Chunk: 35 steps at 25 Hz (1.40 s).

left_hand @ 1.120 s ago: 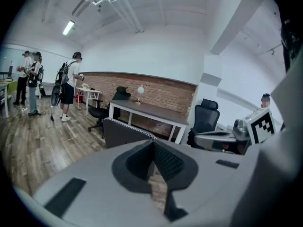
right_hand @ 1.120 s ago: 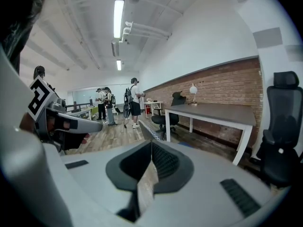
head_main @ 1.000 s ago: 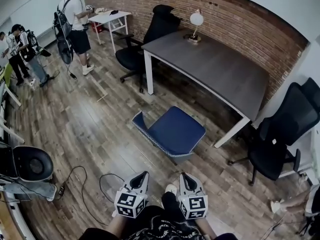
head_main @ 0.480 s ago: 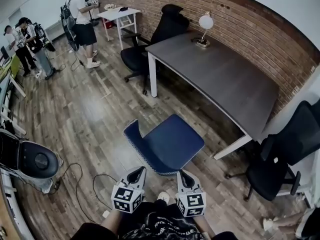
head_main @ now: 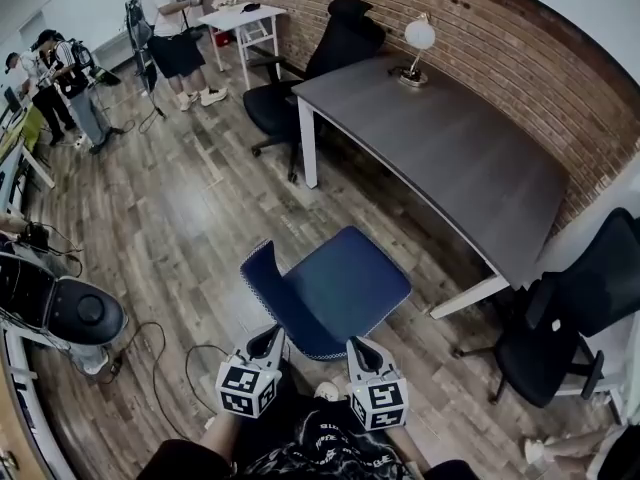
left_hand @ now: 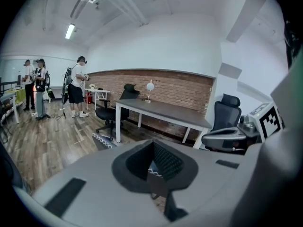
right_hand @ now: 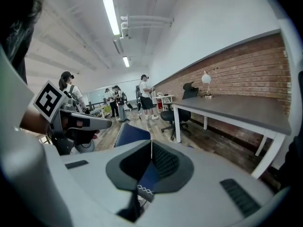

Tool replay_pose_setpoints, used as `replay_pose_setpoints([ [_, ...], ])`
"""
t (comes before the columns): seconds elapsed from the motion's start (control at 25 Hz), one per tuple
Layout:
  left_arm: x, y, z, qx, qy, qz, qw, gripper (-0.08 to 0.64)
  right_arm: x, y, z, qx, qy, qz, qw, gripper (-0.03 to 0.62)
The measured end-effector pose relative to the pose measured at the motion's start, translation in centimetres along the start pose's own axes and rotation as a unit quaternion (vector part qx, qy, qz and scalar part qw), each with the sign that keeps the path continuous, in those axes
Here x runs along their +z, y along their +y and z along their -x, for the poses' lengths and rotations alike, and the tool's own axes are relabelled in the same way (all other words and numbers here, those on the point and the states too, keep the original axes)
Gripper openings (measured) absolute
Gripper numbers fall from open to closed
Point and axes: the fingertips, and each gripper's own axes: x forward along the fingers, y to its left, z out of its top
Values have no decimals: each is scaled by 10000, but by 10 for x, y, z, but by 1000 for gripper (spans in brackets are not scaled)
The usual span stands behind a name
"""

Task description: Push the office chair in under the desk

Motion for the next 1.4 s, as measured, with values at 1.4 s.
replay_pose_setpoints([
  [1.4,-41,63,-60,-5097,3074,-4622,6573,244,4,83,-107,708,1978,-548,9761,193],
])
